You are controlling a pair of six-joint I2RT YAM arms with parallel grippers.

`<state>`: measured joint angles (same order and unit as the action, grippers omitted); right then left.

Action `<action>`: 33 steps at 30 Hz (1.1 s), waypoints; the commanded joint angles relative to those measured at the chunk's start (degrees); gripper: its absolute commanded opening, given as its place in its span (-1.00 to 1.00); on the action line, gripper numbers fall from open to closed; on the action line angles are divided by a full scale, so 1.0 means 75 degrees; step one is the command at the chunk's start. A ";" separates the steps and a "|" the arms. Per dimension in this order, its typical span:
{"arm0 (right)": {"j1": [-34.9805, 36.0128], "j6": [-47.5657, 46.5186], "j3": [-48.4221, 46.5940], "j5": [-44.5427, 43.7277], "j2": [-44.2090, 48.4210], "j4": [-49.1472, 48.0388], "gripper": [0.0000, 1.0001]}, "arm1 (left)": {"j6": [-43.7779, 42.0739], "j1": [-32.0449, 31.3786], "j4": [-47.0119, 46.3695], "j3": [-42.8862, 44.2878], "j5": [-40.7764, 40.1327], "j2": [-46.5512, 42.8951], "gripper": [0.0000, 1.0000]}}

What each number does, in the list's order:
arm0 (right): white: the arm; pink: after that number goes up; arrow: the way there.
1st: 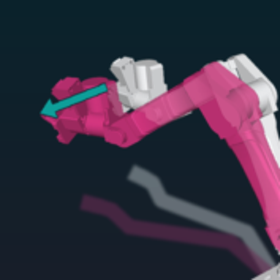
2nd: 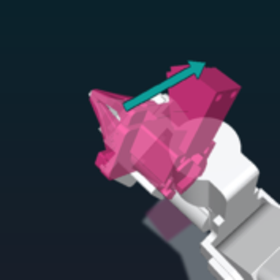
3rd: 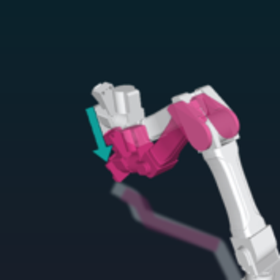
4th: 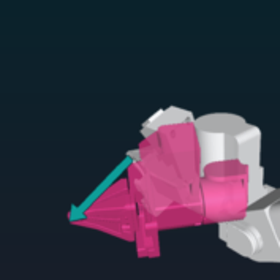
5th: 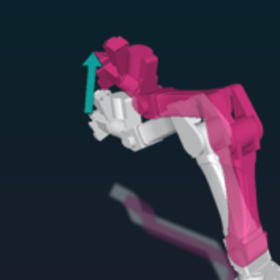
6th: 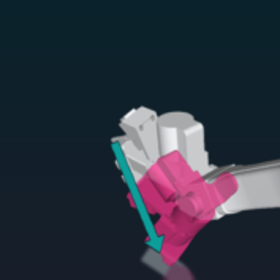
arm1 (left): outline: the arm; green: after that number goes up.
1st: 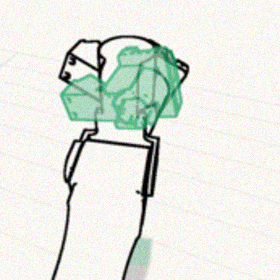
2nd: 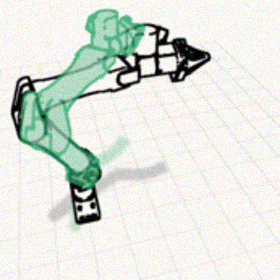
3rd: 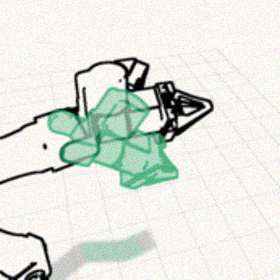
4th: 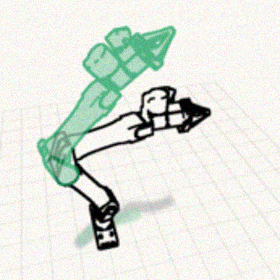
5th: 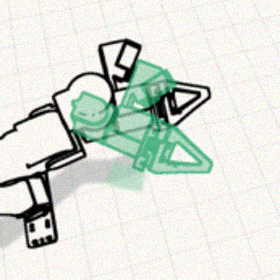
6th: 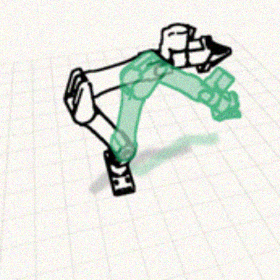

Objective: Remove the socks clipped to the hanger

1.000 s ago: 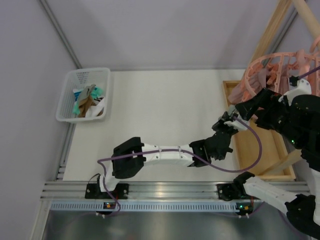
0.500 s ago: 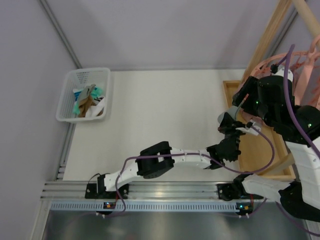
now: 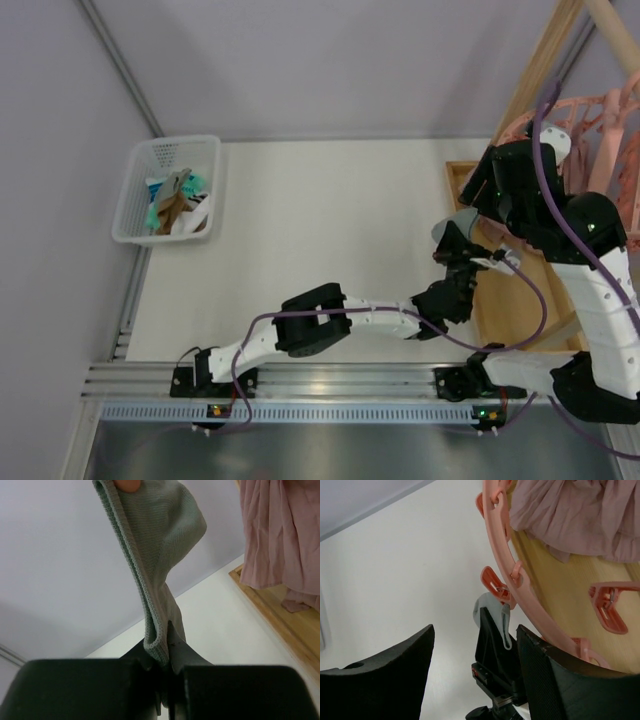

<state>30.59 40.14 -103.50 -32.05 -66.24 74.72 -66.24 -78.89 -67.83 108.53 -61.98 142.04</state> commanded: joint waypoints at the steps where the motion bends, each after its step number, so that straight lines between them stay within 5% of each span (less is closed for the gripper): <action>1: 0.0058 -0.0066 0.0008 -0.0728 -0.0168 -0.0119 0.27 | -0.0250 0.0031 -0.0506 -0.0092 0.0130 -0.0235 -1.00; 19: 0.0562 0.0226 0.0722 -0.3085 -0.0344 -0.0412 0.20 | -0.0145 0.0078 -0.0506 -0.0408 0.0142 -0.0598 -1.00; 33: 0.0656 0.0332 0.2596 -0.4056 0.0452 -0.2014 0.09 | 0.0042 0.0089 -0.0518 -0.0584 0.0131 -0.0821 -1.00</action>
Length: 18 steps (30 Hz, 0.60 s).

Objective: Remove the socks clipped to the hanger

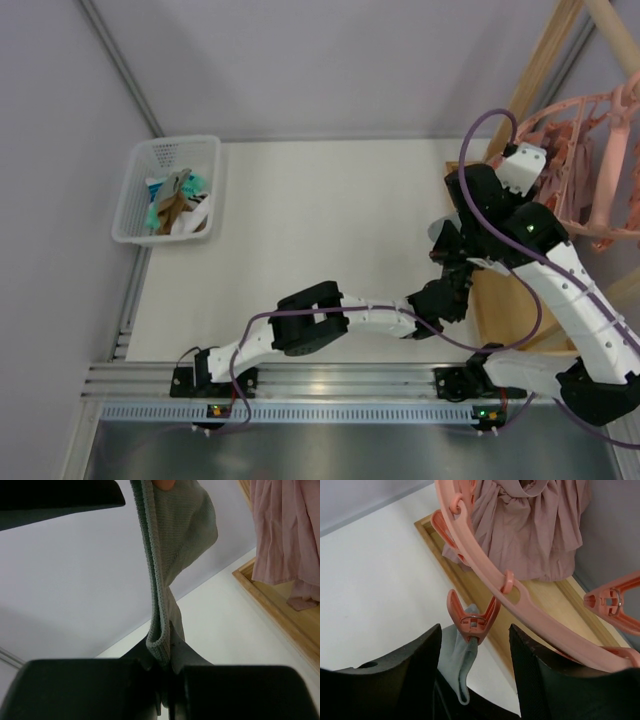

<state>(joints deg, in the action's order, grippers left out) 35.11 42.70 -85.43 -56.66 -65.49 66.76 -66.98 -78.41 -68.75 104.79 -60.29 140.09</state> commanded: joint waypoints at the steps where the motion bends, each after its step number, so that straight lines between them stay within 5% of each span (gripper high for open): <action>1: 0.0064 -0.0067 0.0361 -0.0870 0.0400 -0.1095 0.07 | 0.0153 0.0014 -0.0384 -0.0097 -0.0117 -0.0562 -1.00; 14: 0.0053 -0.1157 0.0726 -0.1585 0.0401 -0.2865 -0.05 | 0.0189 0.0002 -0.0384 -0.0144 -0.0211 -0.0597 -1.00; 17: 0.0064 -0.1287 0.0726 -0.1702 0.0284 -0.2984 -0.51 | 0.0189 -0.0010 -0.0396 -0.0168 -0.0234 -0.0597 -1.00; 18: 0.0053 -0.1252 0.0715 -0.1761 0.0260 -0.2914 -0.80 | 0.0200 -0.0010 -0.0384 -0.0179 -0.0246 -0.0609 -1.00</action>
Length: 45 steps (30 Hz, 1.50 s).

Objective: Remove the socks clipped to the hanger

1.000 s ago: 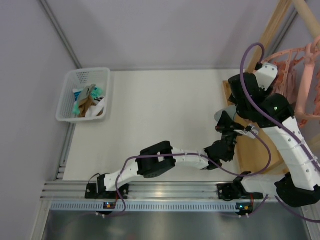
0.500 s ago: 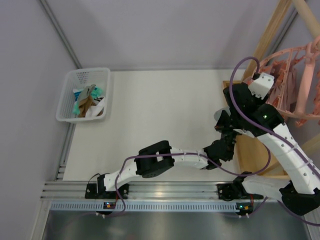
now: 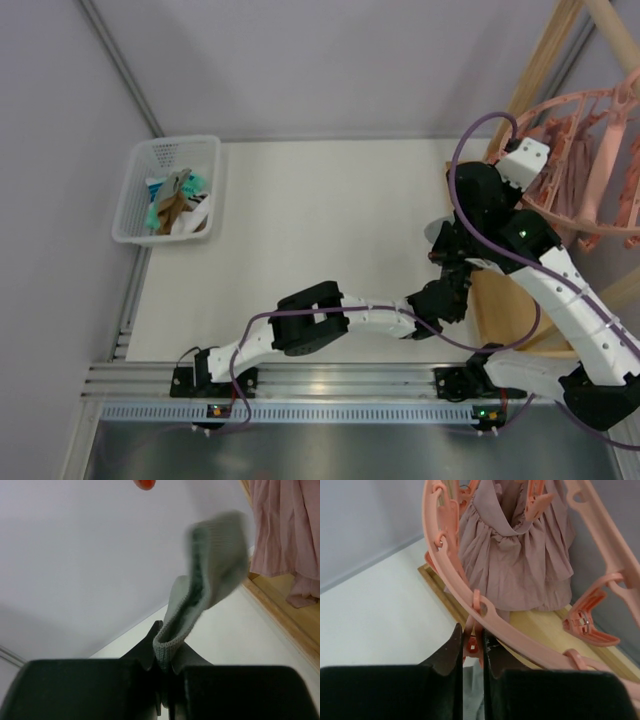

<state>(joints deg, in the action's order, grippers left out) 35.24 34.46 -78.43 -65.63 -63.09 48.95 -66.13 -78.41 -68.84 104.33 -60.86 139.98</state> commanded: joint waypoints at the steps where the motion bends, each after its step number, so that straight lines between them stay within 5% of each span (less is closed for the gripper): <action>1: 0.0035 -0.0072 -0.0230 -0.0566 -0.0072 -0.0469 -1.00 | 0.0087 -0.0010 -0.0372 -0.0130 -0.0170 -0.0594 -1.00; 9: 0.0035 -0.0106 -0.0089 -0.0392 0.0115 -0.0445 -1.00 | 0.0787 0.0142 0.0000 -0.0725 -0.0462 -0.0921 -1.00; 13: 0.0047 -0.0024 -0.0253 -0.0075 0.0232 -0.0024 -1.00 | 0.4747 0.1111 0.4334 -0.2105 0.0097 -0.2556 -1.00; 16: 0.0035 -0.0012 -0.0230 0.0253 0.0326 0.0118 -1.00 | 0.7178 0.2304 0.6196 -0.2985 0.1046 -0.3799 -1.00; 19: 0.0035 0.0023 -0.0218 0.0593 0.0349 0.0246 -1.00 | 0.8090 0.3640 0.7758 -0.3444 0.1528 -0.4587 -1.00; 29: 0.0023 -0.0363 -0.0019 0.1226 0.0478 -0.0104 -1.00 | 0.8207 0.7253 0.7948 -0.5250 -0.1071 -0.6230 -1.00; 34: 0.0024 -0.0539 -0.0042 0.1390 0.0478 -0.0245 -1.00 | 0.9577 0.8927 0.7983 -0.5474 -0.1084 -0.6361 -1.00; 40: 0.0035 -0.0668 -0.0031 0.1590 0.0443 -0.0245 -1.00 | 1.0316 0.9972 0.7983 -0.4818 -0.1401 -0.5469 -1.00; 43: 0.0023 -0.0773 0.0016 0.1590 0.0420 -0.0245 -1.00 | 1.0762 1.0615 0.8228 -0.4327 -0.0469 -0.5095 -1.00; 45: 0.0024 -0.0809 0.0016 0.1590 0.0431 -0.0257 -1.00 | 1.0727 1.0852 0.8276 -0.3825 -0.0428 -0.4605 -0.56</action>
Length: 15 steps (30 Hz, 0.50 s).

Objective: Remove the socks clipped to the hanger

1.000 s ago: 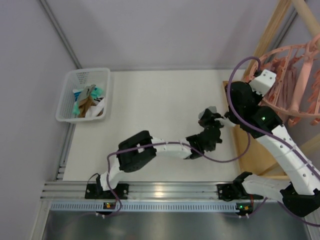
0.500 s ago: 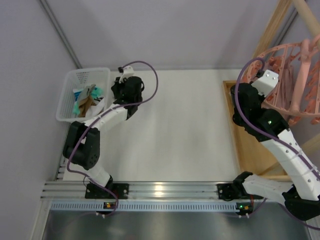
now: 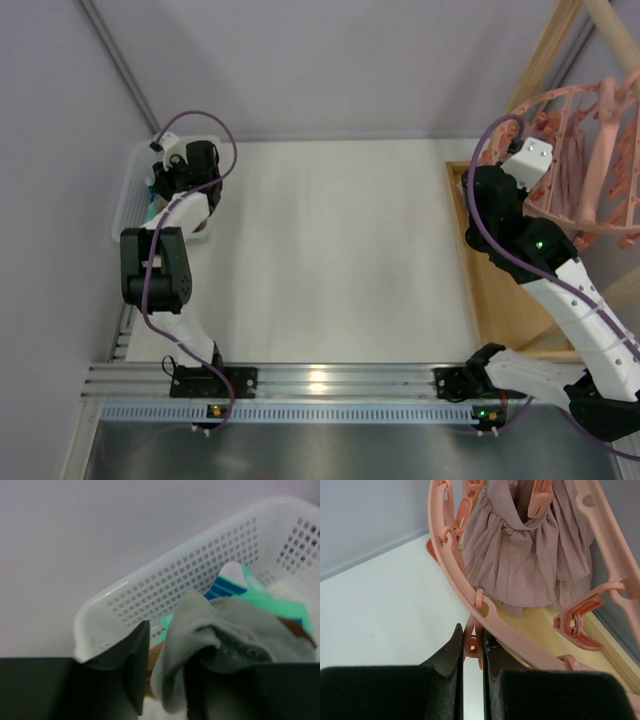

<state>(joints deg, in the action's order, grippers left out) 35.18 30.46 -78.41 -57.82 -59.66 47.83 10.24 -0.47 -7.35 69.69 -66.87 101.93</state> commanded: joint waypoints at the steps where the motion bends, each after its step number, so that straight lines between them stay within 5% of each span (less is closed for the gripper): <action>1: 0.0044 -0.0369 0.0025 0.0550 0.0009 -0.0143 -1.00 | 0.0522 0.0612 0.0090 0.0960 0.0489 0.0646 -0.16; 2: 0.0032 -0.0404 0.0025 0.0550 -0.0002 -0.0190 -1.00 | 0.0521 0.0695 0.0102 0.1113 0.0490 0.0798 0.15; 3: 0.0044 -0.0451 0.0014 0.0526 -0.0003 -0.0202 -1.00 | 0.0533 0.0800 0.0079 0.1358 0.0548 0.1044 0.90; 15: 0.0032 -0.0311 0.0025 0.0971 -0.0272 -0.0214 -1.00 | 0.0697 0.0111 0.0102 0.0471 0.0994 -0.0428 0.97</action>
<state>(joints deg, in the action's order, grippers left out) 35.14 28.14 -78.39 -56.69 -59.92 47.03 14.55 3.11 -5.63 75.18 -59.13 105.82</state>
